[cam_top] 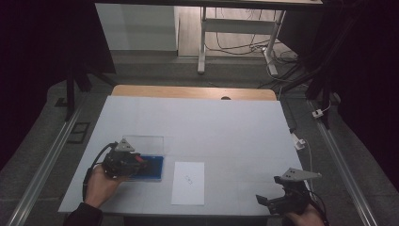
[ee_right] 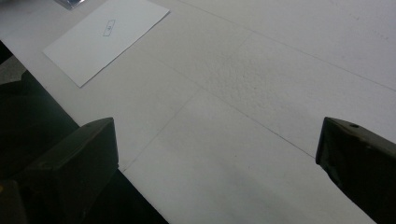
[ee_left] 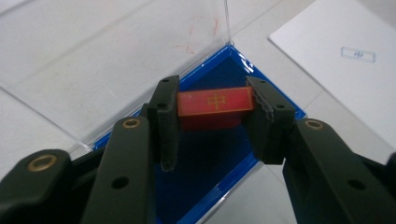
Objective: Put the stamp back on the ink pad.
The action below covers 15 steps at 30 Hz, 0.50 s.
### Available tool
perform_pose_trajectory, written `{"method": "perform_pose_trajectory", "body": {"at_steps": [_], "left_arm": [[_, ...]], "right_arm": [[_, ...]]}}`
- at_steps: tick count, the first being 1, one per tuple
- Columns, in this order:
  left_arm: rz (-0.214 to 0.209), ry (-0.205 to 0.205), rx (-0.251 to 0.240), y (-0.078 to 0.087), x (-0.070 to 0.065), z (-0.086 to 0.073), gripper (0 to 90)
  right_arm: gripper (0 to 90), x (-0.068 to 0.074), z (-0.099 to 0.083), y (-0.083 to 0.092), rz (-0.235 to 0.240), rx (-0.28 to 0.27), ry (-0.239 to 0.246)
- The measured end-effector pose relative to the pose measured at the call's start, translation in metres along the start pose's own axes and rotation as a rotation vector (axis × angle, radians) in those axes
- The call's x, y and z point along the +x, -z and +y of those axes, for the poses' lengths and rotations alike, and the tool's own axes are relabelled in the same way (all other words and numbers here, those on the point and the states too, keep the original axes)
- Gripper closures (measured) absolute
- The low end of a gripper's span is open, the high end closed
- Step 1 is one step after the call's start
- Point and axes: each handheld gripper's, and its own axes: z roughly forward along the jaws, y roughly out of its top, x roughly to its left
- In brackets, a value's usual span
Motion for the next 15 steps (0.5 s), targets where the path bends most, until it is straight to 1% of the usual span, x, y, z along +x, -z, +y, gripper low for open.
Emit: {"method": "perform_pose_trajectory", "body": {"at_steps": [3,10,12,15], "left_arm": [[0.0,-0.004,0.013,-0.004,0.0,0.001,58.0],[0.016,-0.016,0.049,-0.01,0.002,0.001,58.0],[0.02,-0.012,0.055,-0.012,0.002,0.0,57.9],[0.021,-0.017,0.063,-0.014,0.002,0.0,57.8]], "right_arm": [[0.0,0.0,0.0,0.0,0.003,0.0,0.0],[0.0,0.0,0.0,0.0,0.001,0.001,0.001],[0.0,0.0,0.0,0.0,0.001,0.001,0.001],[0.0,0.0,0.0,0.0,0.001,0.001,0.002]]}}
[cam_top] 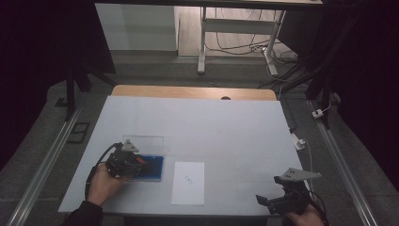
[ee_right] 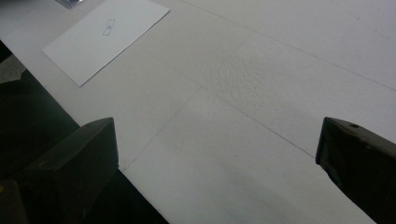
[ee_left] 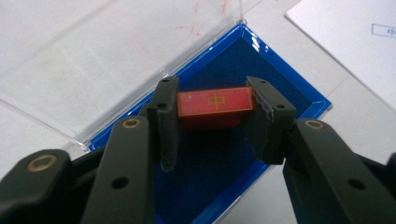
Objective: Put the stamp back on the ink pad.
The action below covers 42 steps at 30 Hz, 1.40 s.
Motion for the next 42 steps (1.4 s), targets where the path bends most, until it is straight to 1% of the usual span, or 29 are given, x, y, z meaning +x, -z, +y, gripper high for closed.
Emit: {"method": "perform_pose_trajectory", "body": {"at_steps": [5,9,11,15,22,25,28,34,39,42], "left_arm": [[-0.004,0.007,-0.001,0.0,0.001,0.0,57.4],[0.002,0.007,0.002,-0.001,0.001,0.0,56.4],[0.005,0.011,0.005,0.0,0.001,0.0,54.7],[0.004,0.021,-0.003,0.001,0.001,0.0,51.6],[0.008,0.033,-0.012,0.003,0.0,0.001,42.1],[0.01,0.041,-0.027,0.005,0.0,0.001,37.7],[0.002,0.051,-0.045,0.007,0.0,0.001,33.7],[-0.015,0.061,-0.096,0.014,-0.002,0.002,24.1],[-0.029,0.08,-0.153,0.02,-0.005,0.004,15.3],[-0.028,0.088,-0.164,0.023,-0.005,0.005,10.6]], "right_arm": [[0.0,0.0,0.0,0.0,0.0,0.0,0.0],[0.0,0.0,0.0,0.0,0.0,0.0,0.001],[0.0,0.0,0.0,0.0,0.0,0.0,0.001],[0.0,0.0,0.0,0.0,0.0,0.0,0.001],[0.0,0.0,0.0,0.0,-0.001,-0.001,-0.001],[0.0,0.0,0.0,0.0,-0.001,-0.001,-0.001],[0.0,0.0,0.0,0.0,-0.003,-0.002,-0.002],[0.0,0.0,0.0,0.0,-0.002,-0.003,-0.004],[0.0,0.0,0.0,0.0,-0.002,-0.003,-0.003],[0.0,0.0,0.0,0.0,-0.002,-0.003,-0.003]]}}
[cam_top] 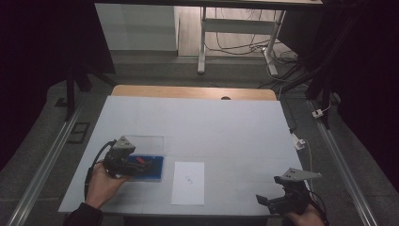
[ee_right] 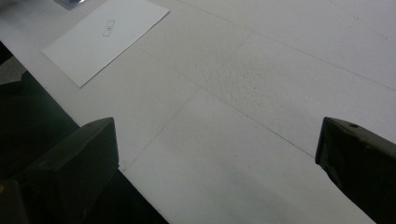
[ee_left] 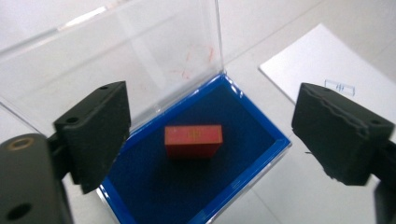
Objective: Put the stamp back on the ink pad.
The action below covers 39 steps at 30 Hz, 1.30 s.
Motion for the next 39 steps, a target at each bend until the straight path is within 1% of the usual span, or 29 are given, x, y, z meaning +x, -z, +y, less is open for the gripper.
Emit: {"method": "perform_pose_trajectory", "body": {"at_steps": [2,5,9,13,16,19,23,29,33,39], "left_arm": [[0.006,0.007,-0.002,0.001,-0.001,0.001,6.3],[0.005,0.007,-0.004,0.003,-0.001,0.002,4.0],[-0.035,0.025,-0.021,0.009,-0.002,0.002,0.1],[-0.042,0.021,-0.044,0.016,-0.005,0.002,0.0],[-0.06,0.019,-0.062,0.021,-0.007,0.002,0.0],[-0.071,0.014,-0.073,0.026,-0.009,0.0,0.0],[-0.087,0.013,-0.091,0.033,-0.013,-0.004,0.0],[-0.097,0.007,-0.107,0.045,-0.018,-0.012,0.0],[-0.086,0.0,-0.11,0.052,-0.021,-0.02,0.0],[-0.082,0.015,-0.119,0.062,-0.021,-0.033,0.0]], "right_arm": [[0.0,0.0,0.0,0.0,0.0,0.001,-0.001],[0.0,0.0,0.0,0.0,-0.001,0.0,-0.001],[0.0,0.0,0.0,0.0,-0.001,-0.001,-0.003],[0.0,0.0,0.0,0.0,-0.001,-0.002,-0.009],[0.0,-0.001,0.0,0.001,-0.007,-0.003,-0.012],[0.0,-0.002,0.0,0.001,0.0,-0.011,-0.024],[0.0,-0.003,0.0,0.002,-0.001,-0.014,-0.03],[0.0,-0.003,0.0,0.002,0.001,-0.015,-0.032],[0.0,-0.002,0.0,0.002,0.005,-0.018,-0.03],[0.0,-0.003,0.0,0.002,0.003,-0.015,-0.028]]}}
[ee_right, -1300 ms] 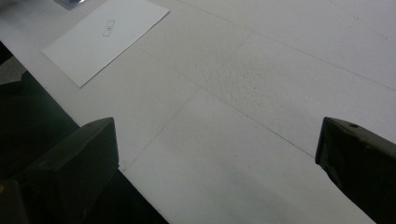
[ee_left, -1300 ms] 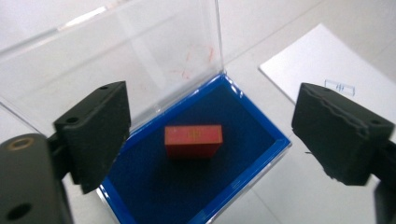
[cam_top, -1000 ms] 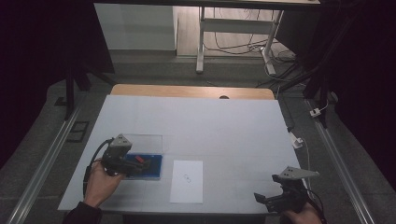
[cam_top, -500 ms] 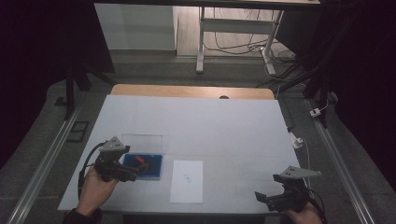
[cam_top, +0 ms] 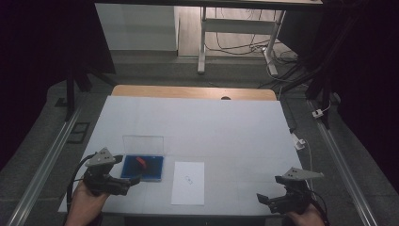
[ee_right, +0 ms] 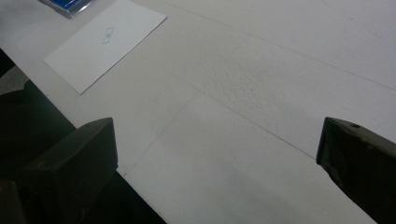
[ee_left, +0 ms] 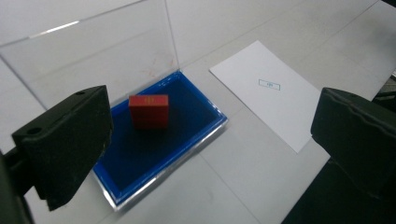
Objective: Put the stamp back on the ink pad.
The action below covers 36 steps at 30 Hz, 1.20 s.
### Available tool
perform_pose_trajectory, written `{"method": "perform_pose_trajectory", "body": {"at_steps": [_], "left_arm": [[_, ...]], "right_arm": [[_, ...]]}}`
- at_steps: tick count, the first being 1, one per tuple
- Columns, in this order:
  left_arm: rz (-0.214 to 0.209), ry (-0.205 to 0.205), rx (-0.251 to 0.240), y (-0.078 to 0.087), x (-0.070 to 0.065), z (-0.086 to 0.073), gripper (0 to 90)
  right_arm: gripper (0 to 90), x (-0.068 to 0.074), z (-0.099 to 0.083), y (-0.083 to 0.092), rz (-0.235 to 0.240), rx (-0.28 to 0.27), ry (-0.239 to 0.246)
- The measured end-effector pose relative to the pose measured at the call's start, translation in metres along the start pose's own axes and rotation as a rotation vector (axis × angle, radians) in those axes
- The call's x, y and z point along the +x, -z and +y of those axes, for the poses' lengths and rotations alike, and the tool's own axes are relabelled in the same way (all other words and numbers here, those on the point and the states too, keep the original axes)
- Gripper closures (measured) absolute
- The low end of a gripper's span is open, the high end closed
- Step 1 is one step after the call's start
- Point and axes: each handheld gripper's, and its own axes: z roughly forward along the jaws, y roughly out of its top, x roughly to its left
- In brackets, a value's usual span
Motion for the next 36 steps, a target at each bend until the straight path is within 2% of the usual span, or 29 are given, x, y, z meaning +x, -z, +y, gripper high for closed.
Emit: {"method": "perform_pose_trajectory", "body": {"at_steps": [7,14,21,24,30,36], "left_arm": [[0.011,0.026,-0.003,0.01,0.002,-0.015,0.0],[0.029,0.053,0.016,0.015,0.005,-0.029,0.0],[0.043,0.082,0.032,0.02,0.008,-0.041,0.0],[0.055,0.082,0.032,0.022,0.007,-0.042,0.0],[0.094,0.079,0.086,0.023,0.006,-0.045,0.0],[0.099,0.083,0.12,0.02,0.006,-0.044,0.0]], "right_arm": [[0.0,0.0,0.0,0.0,-0.002,0.001,0.002],[0.0,0.001,0.0,0.0,-0.004,0.001,0.003],[0.0,0.001,0.0,0.0,-0.004,0.002,0.003],[0.0,0.001,0.0,0.0,-0.005,0.003,0.003],[0.0,0.001,0.0,-0.001,-0.005,0.005,0.007],[0.0,0.002,0.0,-0.001,-0.009,0.009,0.011]]}}
